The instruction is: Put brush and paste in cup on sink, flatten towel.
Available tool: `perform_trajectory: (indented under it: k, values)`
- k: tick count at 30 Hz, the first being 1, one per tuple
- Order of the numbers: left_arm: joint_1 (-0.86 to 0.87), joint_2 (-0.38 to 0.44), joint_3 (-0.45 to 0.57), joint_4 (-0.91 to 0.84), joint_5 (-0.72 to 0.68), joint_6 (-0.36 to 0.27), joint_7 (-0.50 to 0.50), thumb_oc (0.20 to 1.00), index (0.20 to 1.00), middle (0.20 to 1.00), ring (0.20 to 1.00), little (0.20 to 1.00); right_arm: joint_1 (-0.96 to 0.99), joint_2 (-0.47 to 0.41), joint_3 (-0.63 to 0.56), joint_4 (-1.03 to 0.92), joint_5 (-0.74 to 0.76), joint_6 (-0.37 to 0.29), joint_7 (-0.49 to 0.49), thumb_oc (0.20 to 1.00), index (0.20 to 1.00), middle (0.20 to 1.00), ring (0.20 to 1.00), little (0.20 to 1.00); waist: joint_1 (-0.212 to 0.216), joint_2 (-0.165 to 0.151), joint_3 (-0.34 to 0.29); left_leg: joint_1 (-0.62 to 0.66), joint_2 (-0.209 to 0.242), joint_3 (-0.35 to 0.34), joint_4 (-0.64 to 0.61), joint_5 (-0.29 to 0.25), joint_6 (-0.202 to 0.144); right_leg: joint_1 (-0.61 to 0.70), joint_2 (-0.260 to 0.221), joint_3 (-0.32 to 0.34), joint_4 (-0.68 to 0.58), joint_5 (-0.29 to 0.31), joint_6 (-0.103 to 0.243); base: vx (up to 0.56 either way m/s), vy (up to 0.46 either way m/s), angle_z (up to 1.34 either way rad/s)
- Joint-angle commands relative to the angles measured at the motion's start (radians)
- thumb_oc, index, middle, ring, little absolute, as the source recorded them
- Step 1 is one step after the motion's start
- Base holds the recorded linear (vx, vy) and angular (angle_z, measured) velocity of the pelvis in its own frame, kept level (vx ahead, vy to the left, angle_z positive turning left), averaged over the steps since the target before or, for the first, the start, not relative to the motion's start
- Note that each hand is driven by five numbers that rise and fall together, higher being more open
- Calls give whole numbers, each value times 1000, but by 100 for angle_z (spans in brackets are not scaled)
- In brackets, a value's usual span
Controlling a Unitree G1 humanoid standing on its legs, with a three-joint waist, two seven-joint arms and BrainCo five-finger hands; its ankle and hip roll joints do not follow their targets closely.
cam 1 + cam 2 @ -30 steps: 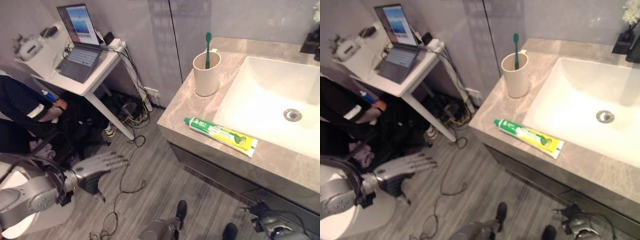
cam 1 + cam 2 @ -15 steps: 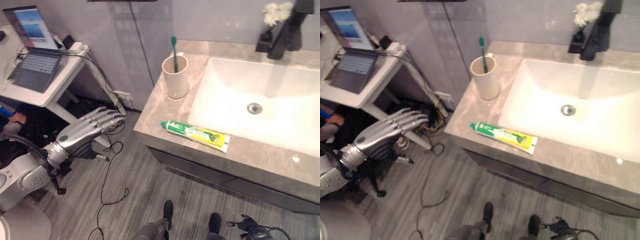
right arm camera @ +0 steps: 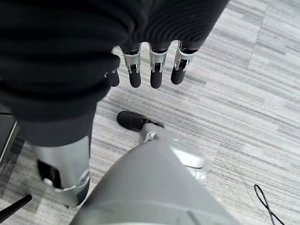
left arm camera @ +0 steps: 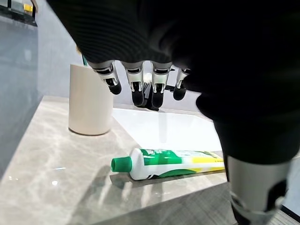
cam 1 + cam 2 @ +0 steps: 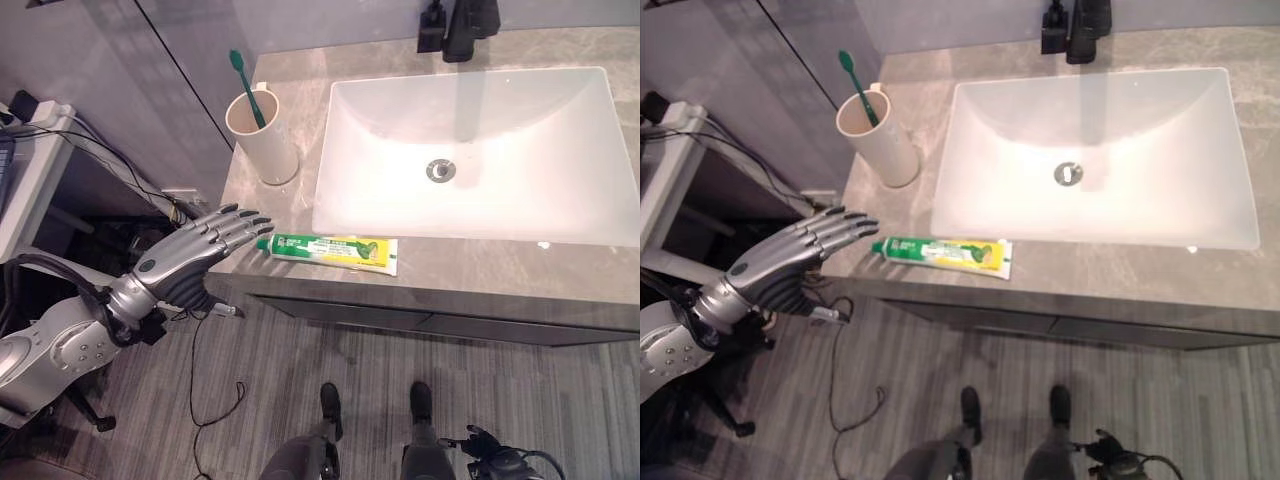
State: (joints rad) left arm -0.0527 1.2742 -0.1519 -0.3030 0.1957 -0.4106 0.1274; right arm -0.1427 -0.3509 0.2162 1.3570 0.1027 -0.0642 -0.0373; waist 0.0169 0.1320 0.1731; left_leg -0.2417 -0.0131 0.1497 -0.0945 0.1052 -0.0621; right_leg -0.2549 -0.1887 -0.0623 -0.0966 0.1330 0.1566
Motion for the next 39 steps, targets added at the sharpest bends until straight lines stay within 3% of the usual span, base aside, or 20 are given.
perform_trajectory:
  k: [1, 13, 28, 39]
  values:
    - [-56, -27, -3, 8, -26, -20, 3, 1000, 1000, 1000, 1000, 1000, -14, 9, 8, 18, 6, 7, 2, 1000, 1000, 1000, 1000, 1000, -12, -39, -25, 21, 63, 15, 7, -21, -68, -48, -77, 78, 9, 54, 82, 39, -39, -32]
    - [-31, -50, 34, -14, -13, -3, -1, 1000, 1000, 1000, 1000, 1000, -20, 19, 16, 18, 24, 9, 8, 1000, 1000, 1000, 1000, 1000, -19, -56, -27, 39, 99, 47, 7, -20, -83, -60, -49, 95, 9, 54, 79, 43, -41, -15]
    - [16, -189, 88, 117, 6, 53, 40, 1000, 1000, 1000, 1000, 1000, -35, 30, 33, -6, 65, -2, -1, 1000, 1000, 1000, 1000, 1000, -20, -81, -20, 29, 133, 48, 7, -9, -99, -73, -12, 104, 9, 43, 65, 29, -35, -1]
    - [-1, -226, 68, 155, 9, 64, 47, 1000, 1000, 1000, 1000, 1000, -40, 37, 35, -9, 68, -3, -5, 1000, 1000, 1000, 1000, 1000, -30, -88, -10, 28, 140, 58, 7, -11, -102, -86, -1, 114, 9, 46, 63, 9, -7, -5]
